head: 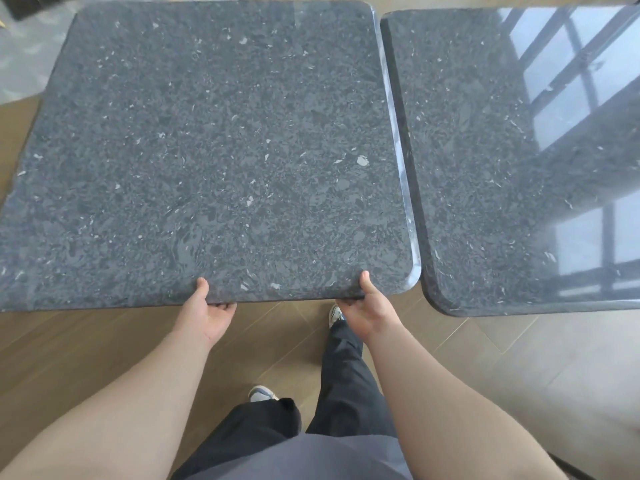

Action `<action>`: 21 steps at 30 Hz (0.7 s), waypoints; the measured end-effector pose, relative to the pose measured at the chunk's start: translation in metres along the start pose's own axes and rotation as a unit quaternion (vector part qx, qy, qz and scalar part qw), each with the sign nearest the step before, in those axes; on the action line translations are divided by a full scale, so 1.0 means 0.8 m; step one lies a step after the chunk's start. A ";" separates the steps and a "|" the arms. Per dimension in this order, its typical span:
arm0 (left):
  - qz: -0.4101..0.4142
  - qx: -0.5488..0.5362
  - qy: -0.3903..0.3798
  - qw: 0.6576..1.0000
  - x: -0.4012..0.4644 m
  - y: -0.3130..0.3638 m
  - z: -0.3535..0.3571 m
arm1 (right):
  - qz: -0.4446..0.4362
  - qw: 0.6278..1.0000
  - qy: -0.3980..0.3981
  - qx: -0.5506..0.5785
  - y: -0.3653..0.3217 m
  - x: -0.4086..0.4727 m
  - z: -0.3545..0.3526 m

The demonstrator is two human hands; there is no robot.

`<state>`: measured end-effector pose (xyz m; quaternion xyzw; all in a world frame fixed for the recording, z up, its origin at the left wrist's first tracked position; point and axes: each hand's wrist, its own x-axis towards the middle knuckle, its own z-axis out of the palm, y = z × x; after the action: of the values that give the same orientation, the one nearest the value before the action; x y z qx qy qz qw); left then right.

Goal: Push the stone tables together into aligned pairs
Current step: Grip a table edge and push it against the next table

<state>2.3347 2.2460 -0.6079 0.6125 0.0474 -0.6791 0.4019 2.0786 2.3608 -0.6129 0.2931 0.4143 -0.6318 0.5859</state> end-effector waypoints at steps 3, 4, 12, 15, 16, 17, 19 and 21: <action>0.002 0.000 -0.003 1.000 0.003 0.004 -0.001 | -0.001 1.000 -0.007 -0.003 0.001 0.006 -0.002; -0.002 0.003 -0.002 1.000 0.004 0.006 -0.002 | 0.002 1.000 -0.009 -0.003 0.001 0.007 -0.002; -0.020 0.020 -0.007 1.000 -0.010 0.014 0.002 | 0.024 0.999 -0.001 0.027 -0.004 -0.007 0.007; -0.018 0.017 -0.012 1.000 -0.014 0.013 0.002 | 0.024 0.999 -0.010 0.023 -0.004 -0.014 0.007; -0.016 0.012 -0.015 1.000 -0.015 0.012 0.002 | 0.024 0.999 -0.014 0.023 -0.004 -0.015 0.007; -0.013 0.011 -0.017 1.000 -0.016 0.011 0.001 | 0.025 0.999 -0.017 0.024 -0.004 -0.016 0.006; -0.008 0.012 -0.019 1.000 -0.021 0.009 0.000 | 0.029 0.999 -0.023 0.025 -0.003 -0.018 0.004; -0.010 0.012 -0.013 1.000 -0.025 0.005 -0.003 | 0.031 0.999 -0.021 0.027 -0.003 -0.022 -0.001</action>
<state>2.3378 2.2541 -0.5896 0.6078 0.0406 -0.6914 0.3885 2.0789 2.3702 -0.5982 0.3084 0.3752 -0.6302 0.6057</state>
